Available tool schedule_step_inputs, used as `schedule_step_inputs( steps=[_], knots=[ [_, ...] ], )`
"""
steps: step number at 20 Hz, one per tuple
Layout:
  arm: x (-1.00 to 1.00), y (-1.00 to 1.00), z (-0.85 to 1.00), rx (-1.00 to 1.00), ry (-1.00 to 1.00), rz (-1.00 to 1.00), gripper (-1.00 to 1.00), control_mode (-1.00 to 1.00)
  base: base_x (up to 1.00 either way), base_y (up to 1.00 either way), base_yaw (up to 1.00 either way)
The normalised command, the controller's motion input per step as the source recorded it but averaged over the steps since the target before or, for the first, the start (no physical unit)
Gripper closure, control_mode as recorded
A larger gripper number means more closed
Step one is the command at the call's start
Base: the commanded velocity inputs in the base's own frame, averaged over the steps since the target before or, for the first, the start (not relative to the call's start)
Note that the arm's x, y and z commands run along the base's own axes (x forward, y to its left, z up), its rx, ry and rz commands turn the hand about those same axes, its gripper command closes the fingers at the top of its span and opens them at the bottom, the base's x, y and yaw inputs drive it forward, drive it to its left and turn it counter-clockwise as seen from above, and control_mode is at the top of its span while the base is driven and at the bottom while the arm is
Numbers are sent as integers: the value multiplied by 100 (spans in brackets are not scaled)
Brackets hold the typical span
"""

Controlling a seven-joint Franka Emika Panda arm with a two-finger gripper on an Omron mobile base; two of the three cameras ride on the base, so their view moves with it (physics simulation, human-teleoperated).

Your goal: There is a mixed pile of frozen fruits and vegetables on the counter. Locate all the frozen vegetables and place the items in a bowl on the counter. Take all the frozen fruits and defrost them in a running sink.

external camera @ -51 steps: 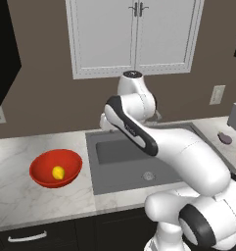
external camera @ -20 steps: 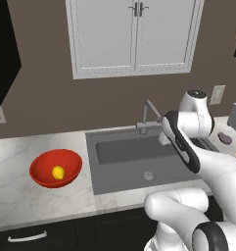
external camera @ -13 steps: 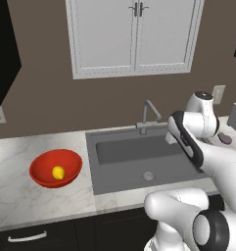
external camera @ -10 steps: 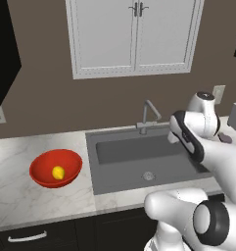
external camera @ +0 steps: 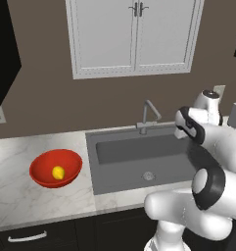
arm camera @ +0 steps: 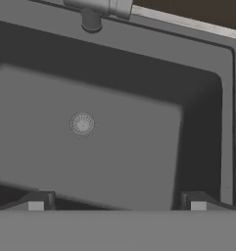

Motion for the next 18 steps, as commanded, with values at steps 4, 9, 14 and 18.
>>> schedule_step_inputs(
  steps=[4, 9, 14, 18],
  knots=[
    [27, -44, -2, 0, 0, -2, -100, -100, 0, 0, 0],
    [21, -48, -8, 0, 0, -4, -100, -100, 0, 0, 0],
    [16, -51, -20, 0, 0, -6, -100, -100, 0, 0, 0],
    [7, -47, -19, 0, 0, -5, -100, -100, 0, 0, 0]
  ],
)
